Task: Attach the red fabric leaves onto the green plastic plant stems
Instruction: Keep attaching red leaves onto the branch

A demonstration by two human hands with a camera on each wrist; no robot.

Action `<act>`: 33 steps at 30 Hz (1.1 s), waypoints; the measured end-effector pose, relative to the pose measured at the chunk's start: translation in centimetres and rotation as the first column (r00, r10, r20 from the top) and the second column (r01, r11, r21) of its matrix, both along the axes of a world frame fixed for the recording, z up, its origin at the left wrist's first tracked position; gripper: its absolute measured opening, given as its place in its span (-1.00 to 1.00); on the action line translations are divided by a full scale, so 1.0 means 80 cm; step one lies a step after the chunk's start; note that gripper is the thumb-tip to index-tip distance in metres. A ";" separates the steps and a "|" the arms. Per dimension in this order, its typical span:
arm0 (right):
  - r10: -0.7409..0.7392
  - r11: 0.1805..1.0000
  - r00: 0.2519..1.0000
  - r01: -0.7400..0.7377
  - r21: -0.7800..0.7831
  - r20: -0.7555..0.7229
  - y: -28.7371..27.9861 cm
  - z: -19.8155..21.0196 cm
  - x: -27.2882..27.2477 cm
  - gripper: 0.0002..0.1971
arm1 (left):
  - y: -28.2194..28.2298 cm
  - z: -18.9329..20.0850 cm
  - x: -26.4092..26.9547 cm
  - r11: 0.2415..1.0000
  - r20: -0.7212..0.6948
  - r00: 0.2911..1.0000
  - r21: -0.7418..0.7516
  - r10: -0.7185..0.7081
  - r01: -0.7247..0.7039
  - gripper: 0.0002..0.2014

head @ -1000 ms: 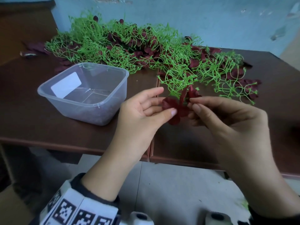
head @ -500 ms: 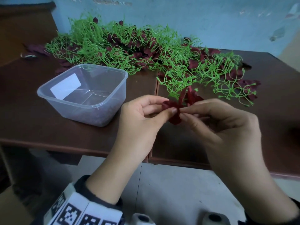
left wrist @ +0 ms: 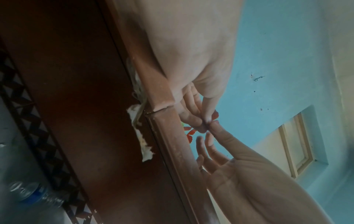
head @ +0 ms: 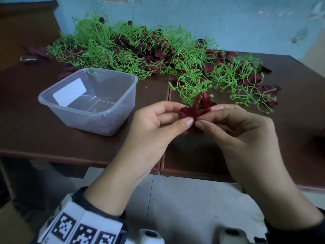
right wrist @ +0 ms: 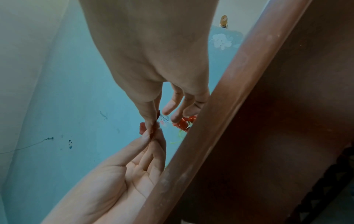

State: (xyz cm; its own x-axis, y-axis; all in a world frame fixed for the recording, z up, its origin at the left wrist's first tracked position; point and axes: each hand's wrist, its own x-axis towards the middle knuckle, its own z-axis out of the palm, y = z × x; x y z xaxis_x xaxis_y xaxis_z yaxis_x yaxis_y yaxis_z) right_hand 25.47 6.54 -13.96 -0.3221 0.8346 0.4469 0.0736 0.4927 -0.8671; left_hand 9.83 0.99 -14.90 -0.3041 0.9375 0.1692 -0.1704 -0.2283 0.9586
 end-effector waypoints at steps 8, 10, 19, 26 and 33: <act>0.031 0.999 1.000 -0.031 -0.037 -0.004 -0.002 0.000 -0.002 -0.95 | 0.000 0.001 0.001 0.999 0.019 1.000 -0.045 -0.008 0.009 -0.81; 0.023 1.000 1.000 -0.023 0.003 0.018 0.001 -0.003 -0.002 -0.92 | 0.000 0.004 0.001 0.998 0.068 0.998 -0.065 -0.015 0.019 -0.82; -0.025 0.997 0.999 0.022 0.070 0.042 -0.002 -0.005 -0.002 -0.87 | -0.002 0.007 0.001 0.996 0.102 0.995 -0.085 -0.008 0.017 -0.84; -0.075 0.995 0.995 0.070 0.074 0.066 -0.004 0.001 0.001 -0.90 | -0.003 0.009 0.002 0.997 0.087 0.996 -0.078 0.030 -0.023 -0.79; -0.055 0.998 0.995 0.053 0.019 0.089 -0.007 0.004 0.003 -0.90 | -0.003 0.006 0.002 0.998 0.022 0.999 -0.058 0.028 -0.027 -0.72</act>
State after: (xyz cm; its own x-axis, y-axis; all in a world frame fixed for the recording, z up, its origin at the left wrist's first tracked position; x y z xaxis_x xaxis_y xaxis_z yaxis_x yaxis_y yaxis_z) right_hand 25.72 5.96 -13.65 -0.3162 0.8444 0.4325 0.1773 0.5004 -0.8474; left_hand 9.96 0.75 -14.42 -0.3327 0.9368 0.1081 -0.1870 -0.1779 0.9661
